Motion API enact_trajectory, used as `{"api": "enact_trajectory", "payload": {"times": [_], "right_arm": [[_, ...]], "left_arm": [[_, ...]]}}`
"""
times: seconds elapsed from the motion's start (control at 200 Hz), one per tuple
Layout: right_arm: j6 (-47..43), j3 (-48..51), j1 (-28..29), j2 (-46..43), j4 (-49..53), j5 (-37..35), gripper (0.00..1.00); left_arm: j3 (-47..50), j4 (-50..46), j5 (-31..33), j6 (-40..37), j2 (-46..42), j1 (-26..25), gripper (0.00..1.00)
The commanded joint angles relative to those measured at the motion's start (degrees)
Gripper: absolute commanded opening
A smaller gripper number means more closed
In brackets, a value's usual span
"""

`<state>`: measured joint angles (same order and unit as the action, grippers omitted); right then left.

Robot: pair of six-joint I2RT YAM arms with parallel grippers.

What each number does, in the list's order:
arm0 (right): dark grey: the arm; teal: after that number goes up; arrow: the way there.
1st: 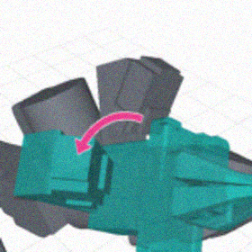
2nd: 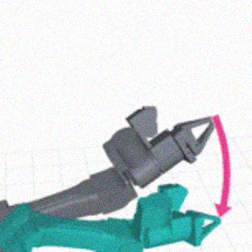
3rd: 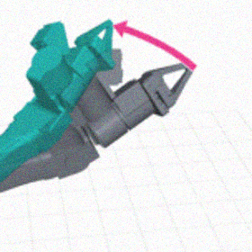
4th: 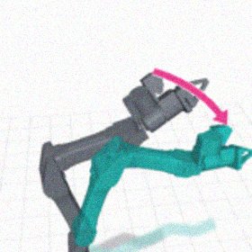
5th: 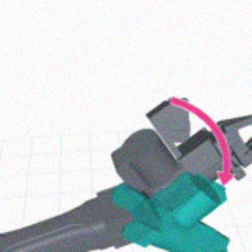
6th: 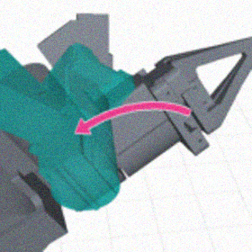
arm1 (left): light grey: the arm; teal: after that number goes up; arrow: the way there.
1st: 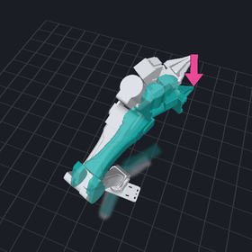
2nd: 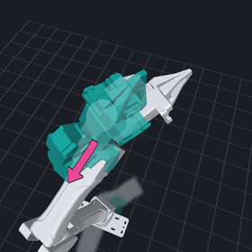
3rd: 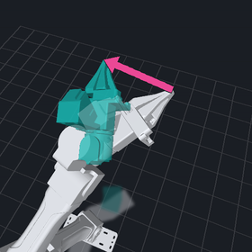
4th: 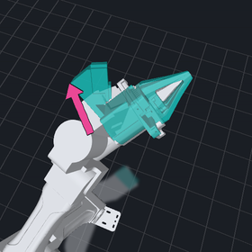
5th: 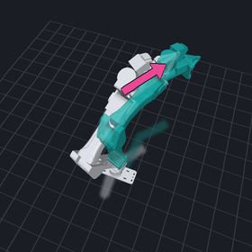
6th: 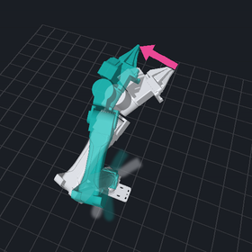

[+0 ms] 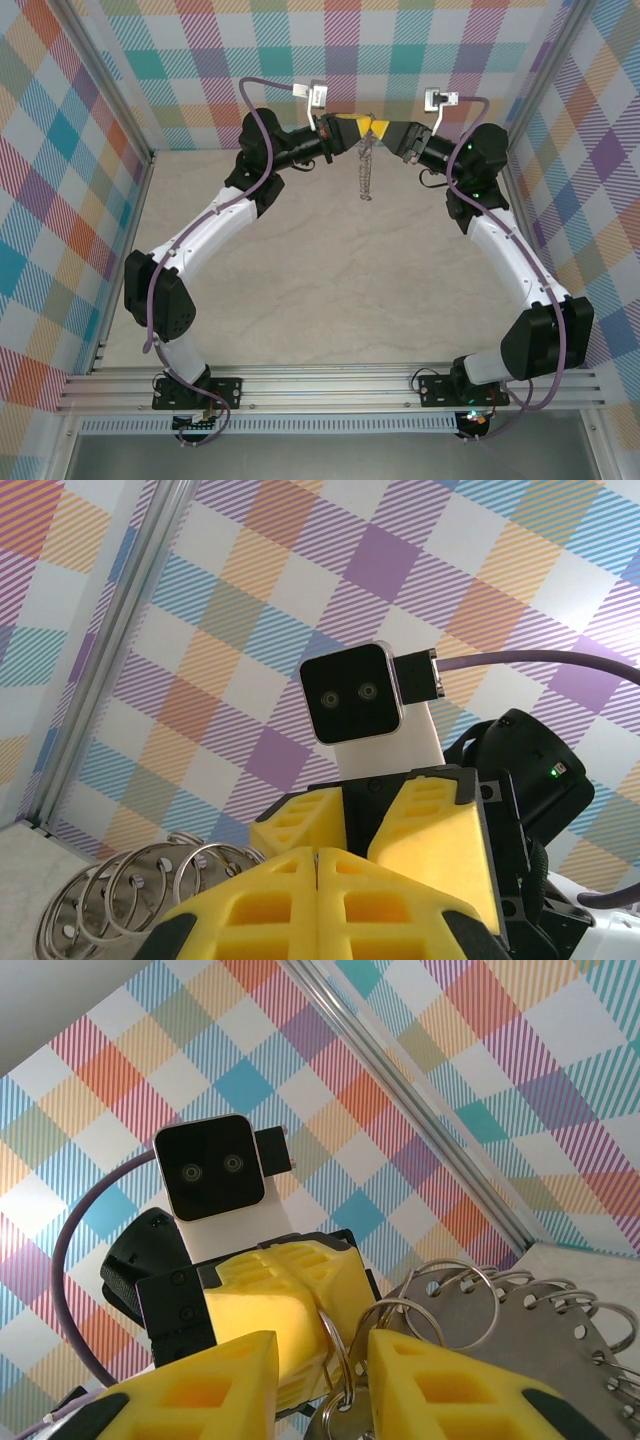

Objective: Put the keys on the keyring

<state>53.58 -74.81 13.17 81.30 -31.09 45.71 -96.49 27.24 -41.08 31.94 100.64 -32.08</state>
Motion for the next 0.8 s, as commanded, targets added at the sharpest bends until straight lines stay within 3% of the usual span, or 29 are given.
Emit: {"api": "enact_trajectory", "payload": {"times": [0.0, 0.145, 0.315, 0.505, 0.64, 0.795], "right_arm": [[0.21, -1.91, 0.36, -0.13, -2.7, 0.25, 0.29], [0.24, -1.92, 0.34, 0.17, -2.75, -0.16, 0.19], [0.19, -2.38, 0.37, 0.78, -2.75, 0.01, 0.0], [-5.42, -5.89, 0.12, 1.57, 4.42, 3.01, 0.0], [-13.32, -10.01, -1.29, 2.19, 14.81, 7.12, 0.0], [-24.04, -14.85, -2.08, 3.29, 27.59, 12.34, 0.0]], "left_arm": [[-0.22, 4.14, -0.59, 0.16, -2.72, 0.26, 0.0], [-0.02, 4.29, -0.86, 0.2, -2.74, 0.17, 0.0], [-0.02, 4.18, -1.36, 0.14, -2.73, 0.17, 0.0], [-3.13, -4.42, -2.45, -4.36, -2.89, 0.32, 0.0], [-6.98, -17.54, -2.32, -14.13, -3.88, 1.25, 0.26], [-8.98, -25.1, -3.69, -19.96, -4.67, 4.15, 0.39]]}}
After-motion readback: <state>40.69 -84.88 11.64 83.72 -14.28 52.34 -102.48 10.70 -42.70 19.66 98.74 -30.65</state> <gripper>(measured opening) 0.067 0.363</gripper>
